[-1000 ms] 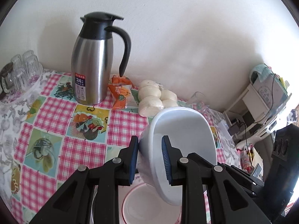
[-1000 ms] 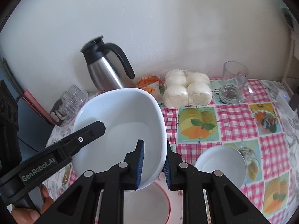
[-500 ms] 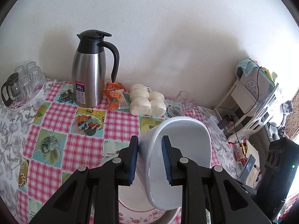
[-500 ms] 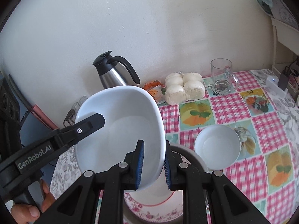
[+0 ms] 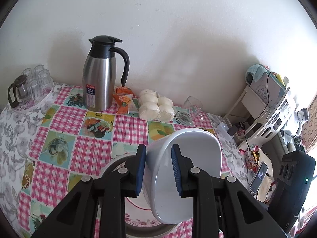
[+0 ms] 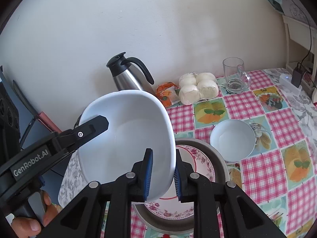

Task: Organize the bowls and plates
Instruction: 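Lower the white square bowl into the red-rimmed bowl and open the right tool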

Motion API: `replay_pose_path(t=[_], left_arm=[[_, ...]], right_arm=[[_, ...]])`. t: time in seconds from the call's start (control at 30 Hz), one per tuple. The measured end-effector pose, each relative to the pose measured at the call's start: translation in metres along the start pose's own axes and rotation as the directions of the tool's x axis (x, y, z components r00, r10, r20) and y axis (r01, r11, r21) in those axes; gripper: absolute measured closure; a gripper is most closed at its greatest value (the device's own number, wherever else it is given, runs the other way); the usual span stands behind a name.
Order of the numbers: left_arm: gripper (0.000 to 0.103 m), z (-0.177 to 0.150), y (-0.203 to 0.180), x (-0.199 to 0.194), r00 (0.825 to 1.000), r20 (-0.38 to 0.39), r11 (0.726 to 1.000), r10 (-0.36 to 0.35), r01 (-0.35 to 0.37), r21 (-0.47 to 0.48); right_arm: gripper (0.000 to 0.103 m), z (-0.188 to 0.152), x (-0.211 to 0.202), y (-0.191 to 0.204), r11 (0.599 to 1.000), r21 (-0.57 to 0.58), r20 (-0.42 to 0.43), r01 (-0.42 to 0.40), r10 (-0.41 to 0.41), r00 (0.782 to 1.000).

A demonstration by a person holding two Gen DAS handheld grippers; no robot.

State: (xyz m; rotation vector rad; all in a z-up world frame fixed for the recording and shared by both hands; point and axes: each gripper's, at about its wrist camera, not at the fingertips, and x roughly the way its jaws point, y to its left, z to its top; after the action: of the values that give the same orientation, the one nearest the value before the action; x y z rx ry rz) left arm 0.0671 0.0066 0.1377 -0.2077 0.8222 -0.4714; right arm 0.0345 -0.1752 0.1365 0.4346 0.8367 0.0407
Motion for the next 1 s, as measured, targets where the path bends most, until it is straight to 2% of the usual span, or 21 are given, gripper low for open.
replay_pose_path(t=[0.47,0.7,1.0], left_arm=[[0.077,-0.022,0.017,0.021,0.996,-0.083,0.998,0.012,-0.017,-0.060],[0.076,-0.027,0.024,0.044,0.989,-0.149,0.996,0.025,-0.038,-0.082],[0.073,-0.033,0.034,0.058,0.980,-0.196,0.993,0.030,-0.051,-0.104]], right_arm=[[0.081,-0.017,0.021,-0.013,0.999,0.035,-0.081,0.008,-0.005,0.997],[0.081,-0.021,0.040,-0.023,0.997,0.070,-0.126,0.036,-0.027,0.992],[0.079,-0.027,0.059,-0.029,0.994,0.090,-0.161,0.062,-0.047,0.986]])
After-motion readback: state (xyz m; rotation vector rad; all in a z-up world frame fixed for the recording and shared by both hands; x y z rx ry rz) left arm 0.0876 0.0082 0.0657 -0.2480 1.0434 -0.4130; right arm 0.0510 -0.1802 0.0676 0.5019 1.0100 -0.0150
